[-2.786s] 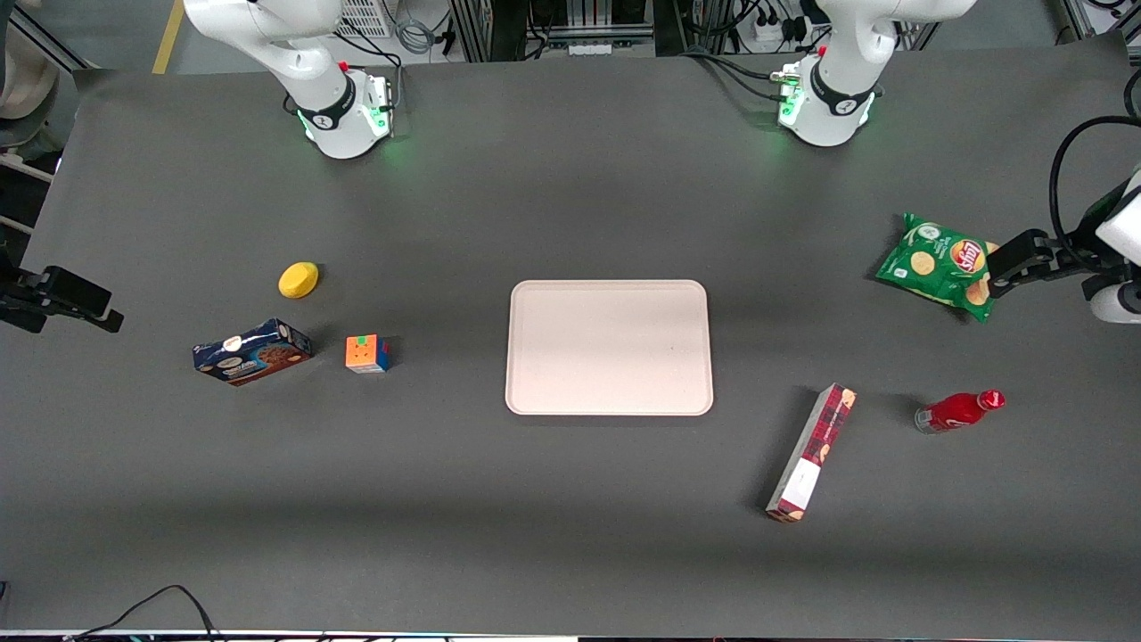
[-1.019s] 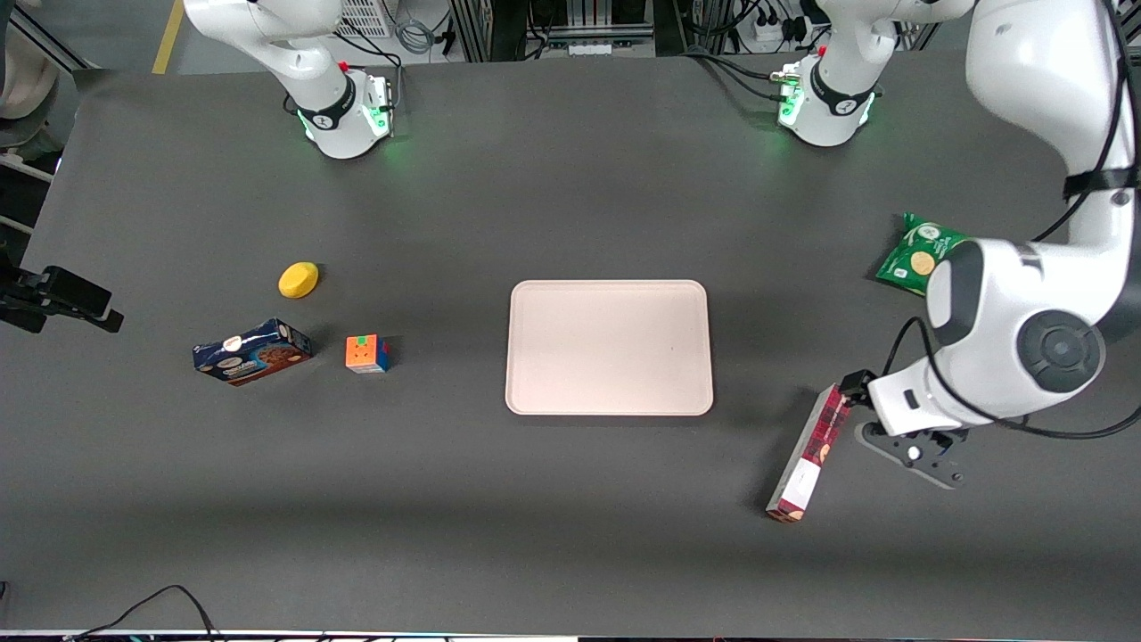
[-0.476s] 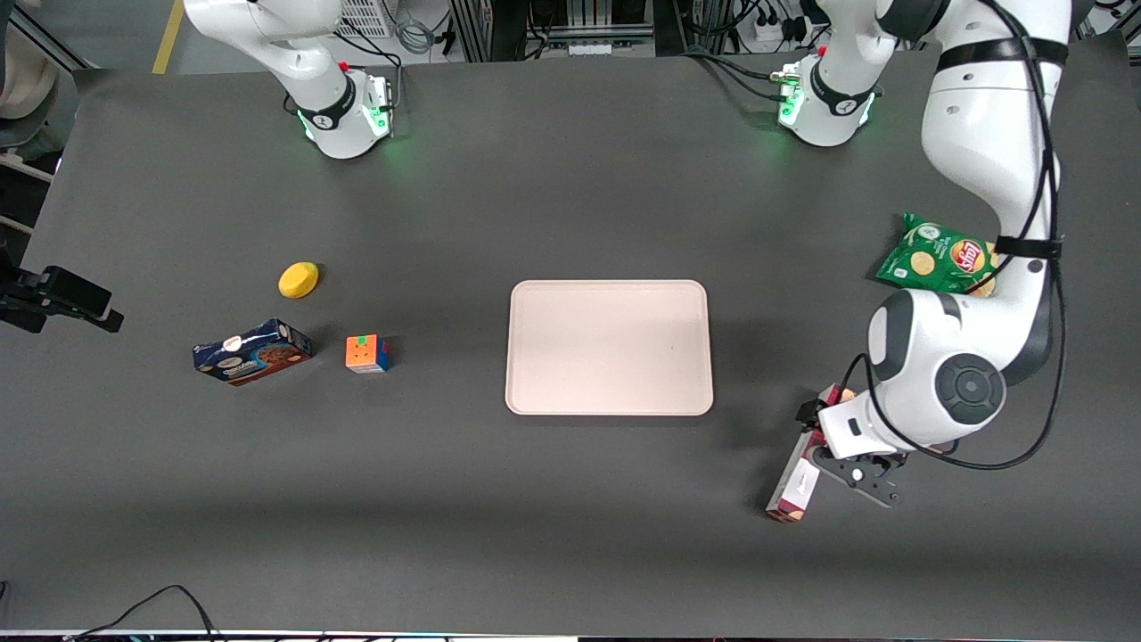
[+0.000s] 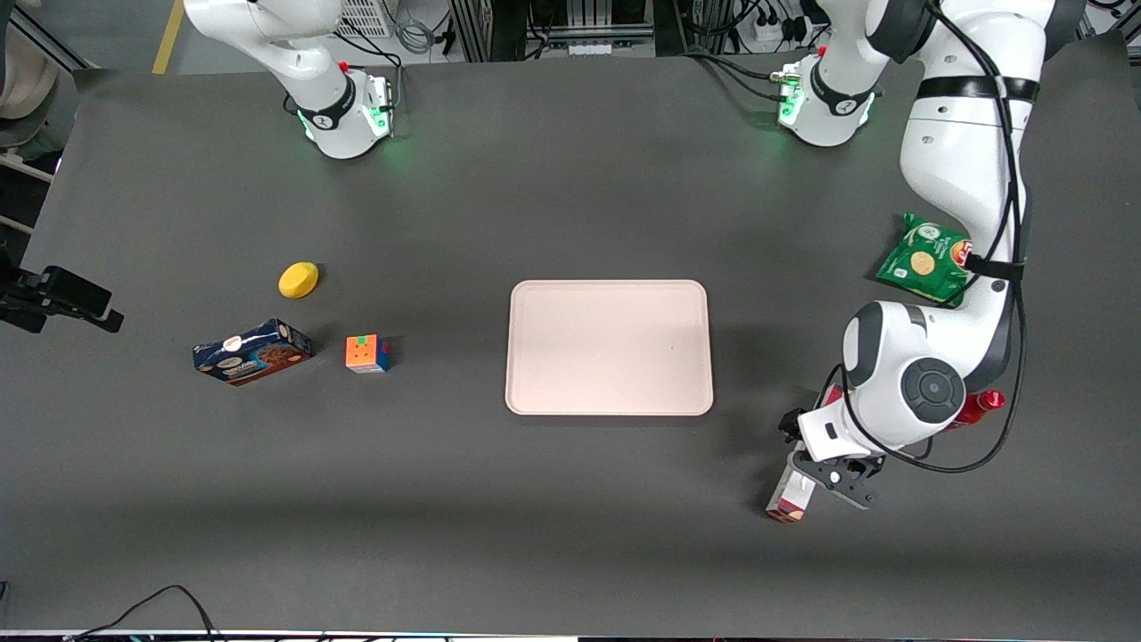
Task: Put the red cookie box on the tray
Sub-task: 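Lower the open left gripper over the cookie box and close on it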
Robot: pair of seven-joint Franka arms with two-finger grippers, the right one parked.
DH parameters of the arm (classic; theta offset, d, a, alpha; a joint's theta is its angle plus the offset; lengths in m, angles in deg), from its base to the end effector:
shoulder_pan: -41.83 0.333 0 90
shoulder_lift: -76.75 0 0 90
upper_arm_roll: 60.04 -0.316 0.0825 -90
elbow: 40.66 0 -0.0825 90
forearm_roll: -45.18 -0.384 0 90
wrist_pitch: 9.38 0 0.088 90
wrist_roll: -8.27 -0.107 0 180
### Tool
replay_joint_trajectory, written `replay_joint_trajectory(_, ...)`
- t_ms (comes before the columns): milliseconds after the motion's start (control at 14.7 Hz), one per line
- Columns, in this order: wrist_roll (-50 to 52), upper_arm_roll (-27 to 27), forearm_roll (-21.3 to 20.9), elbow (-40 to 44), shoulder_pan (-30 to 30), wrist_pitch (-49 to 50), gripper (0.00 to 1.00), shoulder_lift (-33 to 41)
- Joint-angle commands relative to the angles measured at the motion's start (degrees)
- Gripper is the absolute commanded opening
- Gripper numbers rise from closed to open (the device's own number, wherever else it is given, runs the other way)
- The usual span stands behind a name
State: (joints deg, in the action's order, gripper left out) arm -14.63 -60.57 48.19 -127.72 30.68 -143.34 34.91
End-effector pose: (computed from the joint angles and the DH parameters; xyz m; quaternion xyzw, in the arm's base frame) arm 0.7073 -0.1346 0.2377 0.9610 -0.2726 0.0457 0.0118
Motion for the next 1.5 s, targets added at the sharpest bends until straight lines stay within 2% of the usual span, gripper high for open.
replay_joint_trajectory(0,0.66,-0.71,0.6,-0.91,-0.72,-1.66,0.66,-0.18)
replay_joint_trajectory(68,0.66,-0.71,0.6,-0.91,-0.72,-1.75,0.51,-0.26)
replay_joint_trajectory(272,0.66,-0.71,0.69,-1.26,-0.63,-2.54,0.25,-0.62)
replay_joint_trajectory(408,0.57,-0.71,0.78,-1.18,-0.63,-2.36,0.01,-0.53)
replay_joint_trajectory(680,3.19,-0.88,0.78,-0.47,-0.89,-0.18,0.0,2.01)
replay_joint_trajectory(1155,9.71,-1.15,0.69,1.63,-2.12,15.02,0.0,13.79)
replay_joint_trajectory(1427,17.68,-0.71,0.78,2.25,-2.3,25.12,0.0,19.5)
